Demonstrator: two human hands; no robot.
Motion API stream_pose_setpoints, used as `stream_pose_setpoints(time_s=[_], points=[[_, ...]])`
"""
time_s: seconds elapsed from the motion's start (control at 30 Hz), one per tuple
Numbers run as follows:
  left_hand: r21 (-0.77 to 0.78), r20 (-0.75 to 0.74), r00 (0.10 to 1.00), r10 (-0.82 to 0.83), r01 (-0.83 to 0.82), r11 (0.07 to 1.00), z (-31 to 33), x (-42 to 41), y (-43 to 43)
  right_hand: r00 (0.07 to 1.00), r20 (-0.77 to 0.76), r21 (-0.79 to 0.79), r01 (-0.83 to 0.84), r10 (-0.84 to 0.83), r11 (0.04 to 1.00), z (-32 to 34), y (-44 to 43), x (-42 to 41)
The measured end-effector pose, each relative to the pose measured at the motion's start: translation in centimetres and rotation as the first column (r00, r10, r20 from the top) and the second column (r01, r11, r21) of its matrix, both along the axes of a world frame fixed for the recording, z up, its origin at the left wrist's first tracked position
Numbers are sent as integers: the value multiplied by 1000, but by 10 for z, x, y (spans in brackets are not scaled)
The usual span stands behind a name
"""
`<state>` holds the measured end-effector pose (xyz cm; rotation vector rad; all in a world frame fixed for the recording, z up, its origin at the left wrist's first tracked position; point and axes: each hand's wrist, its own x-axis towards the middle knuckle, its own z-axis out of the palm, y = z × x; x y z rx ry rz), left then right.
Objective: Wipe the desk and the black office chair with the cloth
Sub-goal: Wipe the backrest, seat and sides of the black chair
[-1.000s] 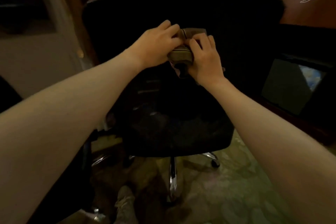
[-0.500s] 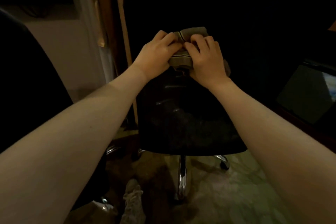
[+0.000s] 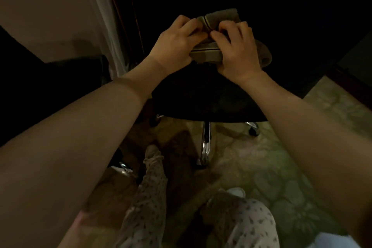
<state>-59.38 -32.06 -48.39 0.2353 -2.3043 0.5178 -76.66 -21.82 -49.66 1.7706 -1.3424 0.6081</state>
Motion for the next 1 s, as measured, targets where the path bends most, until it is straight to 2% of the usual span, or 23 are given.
stream_pose_setpoints(time_s=[0.13,0.27,0.43,0.53,0.67,0.83,1.0], points=[[61,91,996,-5,0,998,-41,3,4,999,-45,92,5,-1,996,-37,4,1],[202,194,981,22,-62,977,-70,6,8,999,-31,184,36,-31,982,-66,8,10],[294,401,914,68,-198,935,-57,9,20,995,47,271,67,-82,960,-69,12,24],[310,434,897,88,-240,920,-44,13,28,993,62,322,77,-102,944,-57,19,32],[267,408,911,59,-181,947,-15,22,37,993,25,339,103,-119,935,-28,27,40],[99,334,938,88,-128,987,49,40,46,993,22,254,104,-114,962,34,29,54],[78,217,968,123,-143,987,111,62,54,996,-25,134,89,-87,987,99,30,73]])
